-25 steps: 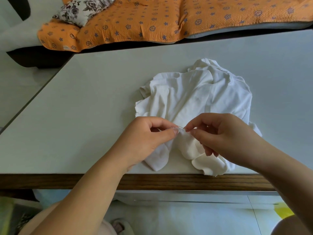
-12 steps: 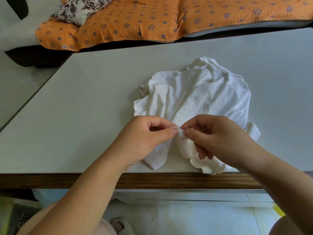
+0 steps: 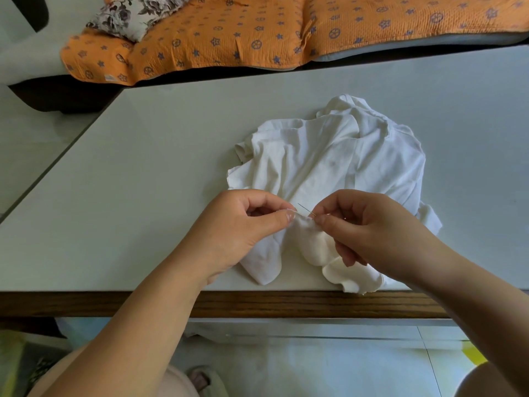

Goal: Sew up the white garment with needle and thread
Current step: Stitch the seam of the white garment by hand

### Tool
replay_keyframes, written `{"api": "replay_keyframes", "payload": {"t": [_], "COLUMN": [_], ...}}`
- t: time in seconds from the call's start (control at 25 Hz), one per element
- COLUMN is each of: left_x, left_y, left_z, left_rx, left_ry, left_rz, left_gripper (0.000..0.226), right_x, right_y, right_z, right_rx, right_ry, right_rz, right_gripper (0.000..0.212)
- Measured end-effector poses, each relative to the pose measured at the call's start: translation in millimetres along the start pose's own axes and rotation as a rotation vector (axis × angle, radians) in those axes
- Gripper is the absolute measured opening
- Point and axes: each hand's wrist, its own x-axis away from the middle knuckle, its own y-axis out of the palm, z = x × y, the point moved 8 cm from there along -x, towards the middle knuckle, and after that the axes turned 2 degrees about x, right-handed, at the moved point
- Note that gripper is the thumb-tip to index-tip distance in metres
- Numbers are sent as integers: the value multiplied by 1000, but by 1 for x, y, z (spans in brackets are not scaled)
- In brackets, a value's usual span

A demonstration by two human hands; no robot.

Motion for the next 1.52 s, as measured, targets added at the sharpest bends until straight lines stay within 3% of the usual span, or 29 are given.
{"api": "replay_keyframes", "payload": {"t": [0.96, 1.52], "left_x": [-1, 2], "left_y": [0, 15], "left_z": [-3, -7], "left_rx": [74, 212], "left_ry": [-61, -105], "left_rz": [-65, -110], "left_gripper": [9, 6], "right_x": [2, -1], "right_y": [6, 10], "right_z": [-2, -1], "right_rx": [-60, -225], "right_ry": [-70, -92], "right_rz": [-124, -51], "right_gripper": [20, 8]}}
